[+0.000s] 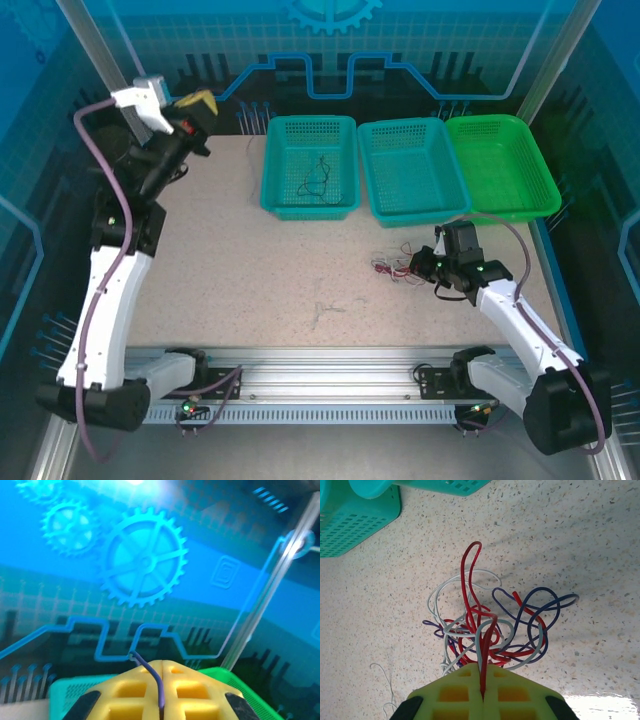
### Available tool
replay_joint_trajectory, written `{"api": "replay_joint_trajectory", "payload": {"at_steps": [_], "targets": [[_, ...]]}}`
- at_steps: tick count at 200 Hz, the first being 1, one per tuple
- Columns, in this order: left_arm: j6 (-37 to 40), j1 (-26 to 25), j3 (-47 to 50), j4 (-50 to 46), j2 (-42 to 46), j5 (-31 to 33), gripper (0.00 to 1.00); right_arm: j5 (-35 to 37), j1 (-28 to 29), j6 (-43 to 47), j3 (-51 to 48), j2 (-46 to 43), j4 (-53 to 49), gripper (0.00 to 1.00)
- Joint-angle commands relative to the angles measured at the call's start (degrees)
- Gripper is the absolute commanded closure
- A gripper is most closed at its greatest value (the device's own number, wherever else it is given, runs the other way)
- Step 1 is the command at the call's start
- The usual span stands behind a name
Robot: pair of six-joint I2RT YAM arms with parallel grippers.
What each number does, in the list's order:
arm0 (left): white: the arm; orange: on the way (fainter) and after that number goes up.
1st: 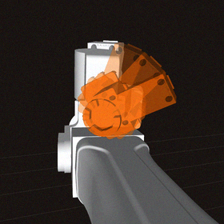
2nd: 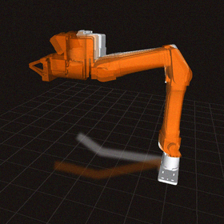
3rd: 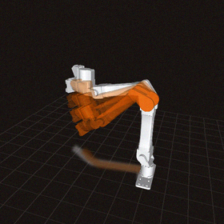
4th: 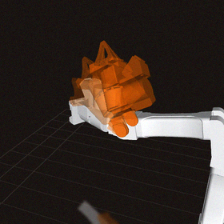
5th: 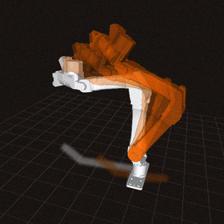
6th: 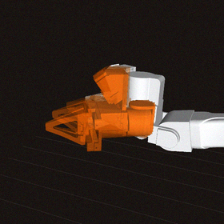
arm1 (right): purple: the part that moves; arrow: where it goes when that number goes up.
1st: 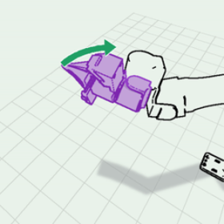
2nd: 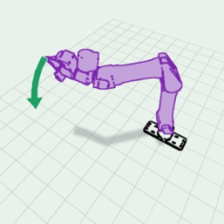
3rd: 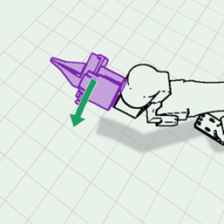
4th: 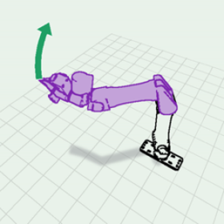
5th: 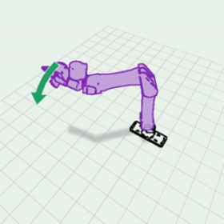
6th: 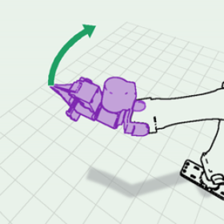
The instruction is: Untangle the cables
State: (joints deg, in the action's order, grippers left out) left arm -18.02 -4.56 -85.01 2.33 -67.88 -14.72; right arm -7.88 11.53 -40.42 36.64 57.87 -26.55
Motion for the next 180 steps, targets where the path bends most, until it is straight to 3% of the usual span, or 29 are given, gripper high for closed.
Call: {"api": "replay_joint_trajectory", "payload": {"at_steps": [1, 53, 120, 138, 159, 180], "targets": [[0.73, -1.21, -5.97, 5.20, -5.92, 0.04, 1.00, 0.19, 1.02, 0.35, 0.88, -0.02, -0.68, 1.00], [5.90, -5.99, -13.65, 2.23, -21.43, 2.96, 1.00, 0.94, 1.15, 0.87, 1.40, -1.54, -2.71, 1.00], [6.10, -8.14, -9.82, 1.24, -37.40, 0.35, 1.00, 0.70, 1.22, 1.39, 0.35, -5.04, -4.75, 1.00], [7.91, -9.77, -9.65, -0.41, -40.60, 0.78, 0.73, 0.07, 1.23, 1.96, 0.87, -5.35, -5.76, 1.00], [8.94, -11.14, -7.57, 0.12, -39.51, 1.95, 0.32, -0.59, 1.39, 3.20, 1.91, -5.66, -6.72, 1.00], [10.43, -11.53, -5.47, -0.35, -35.04, 3.00, 0.19, -2.08, 1.91, 5.75, 3.46, -5.08, -6.77, 1.00]]}}
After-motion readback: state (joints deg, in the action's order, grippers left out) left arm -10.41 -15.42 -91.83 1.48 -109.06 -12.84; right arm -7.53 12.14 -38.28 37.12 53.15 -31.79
